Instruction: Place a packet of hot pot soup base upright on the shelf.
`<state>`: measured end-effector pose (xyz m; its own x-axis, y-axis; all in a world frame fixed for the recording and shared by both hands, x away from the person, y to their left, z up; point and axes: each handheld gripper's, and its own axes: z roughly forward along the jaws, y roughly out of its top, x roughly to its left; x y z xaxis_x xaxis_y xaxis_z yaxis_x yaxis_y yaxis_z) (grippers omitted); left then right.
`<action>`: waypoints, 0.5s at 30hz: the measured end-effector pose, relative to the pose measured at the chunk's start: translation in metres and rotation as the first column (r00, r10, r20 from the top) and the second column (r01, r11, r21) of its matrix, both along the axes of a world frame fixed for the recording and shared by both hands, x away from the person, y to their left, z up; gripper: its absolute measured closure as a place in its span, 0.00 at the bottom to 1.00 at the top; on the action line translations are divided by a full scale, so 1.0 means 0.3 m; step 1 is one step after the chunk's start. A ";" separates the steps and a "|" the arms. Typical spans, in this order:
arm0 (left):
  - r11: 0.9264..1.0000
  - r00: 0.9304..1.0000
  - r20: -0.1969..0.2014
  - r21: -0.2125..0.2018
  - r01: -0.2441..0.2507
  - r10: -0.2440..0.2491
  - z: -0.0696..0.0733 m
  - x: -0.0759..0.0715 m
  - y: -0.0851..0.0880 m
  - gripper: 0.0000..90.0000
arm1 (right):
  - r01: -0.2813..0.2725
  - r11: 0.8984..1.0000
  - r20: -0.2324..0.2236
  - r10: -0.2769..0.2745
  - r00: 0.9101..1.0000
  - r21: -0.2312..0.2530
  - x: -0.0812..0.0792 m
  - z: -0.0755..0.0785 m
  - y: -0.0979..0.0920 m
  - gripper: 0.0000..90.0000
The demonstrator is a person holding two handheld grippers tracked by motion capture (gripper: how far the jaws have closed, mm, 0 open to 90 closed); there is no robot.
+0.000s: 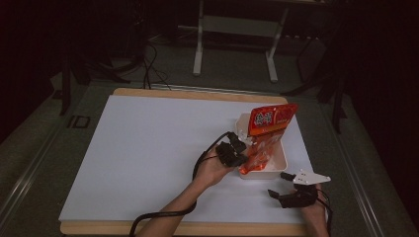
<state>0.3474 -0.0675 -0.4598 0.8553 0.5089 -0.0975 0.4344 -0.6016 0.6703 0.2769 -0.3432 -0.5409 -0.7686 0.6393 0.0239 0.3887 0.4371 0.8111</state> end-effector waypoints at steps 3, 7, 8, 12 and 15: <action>1.000 1.000 0.017 0.007 -0.001 0.001 -0.003 -0.011 -0.005 1.00 | 0.000 1.000 -0.002 0.000 1.000 -0.001 0.001 0.000 0.000 0.15; 1.000 0.999 0.033 0.019 -0.005 0.005 -0.005 -0.020 -0.009 1.00 | 0.001 1.000 -0.002 -0.001 1.000 -0.003 0.000 0.000 0.001 0.15; 0.999 0.999 0.039 0.033 -0.002 0.001 -0.004 -0.022 -0.011 1.00 | 0.000 1.000 0.000 0.000 1.000 -0.003 0.000 0.000 0.001 0.15; 0.999 0.999 0.048 0.046 -0.002 0.000 -0.004 -0.026 -0.016 1.00 | 0.000 1.000 -0.003 0.000 1.000 -0.002 0.001 0.000 0.001 0.15; 0.999 0.999 0.045 0.043 -0.005 0.003 -0.007 -0.026 -0.015 1.00 | 0.000 1.000 -0.002 0.000 1.000 -0.003 0.000 0.000 0.001 0.15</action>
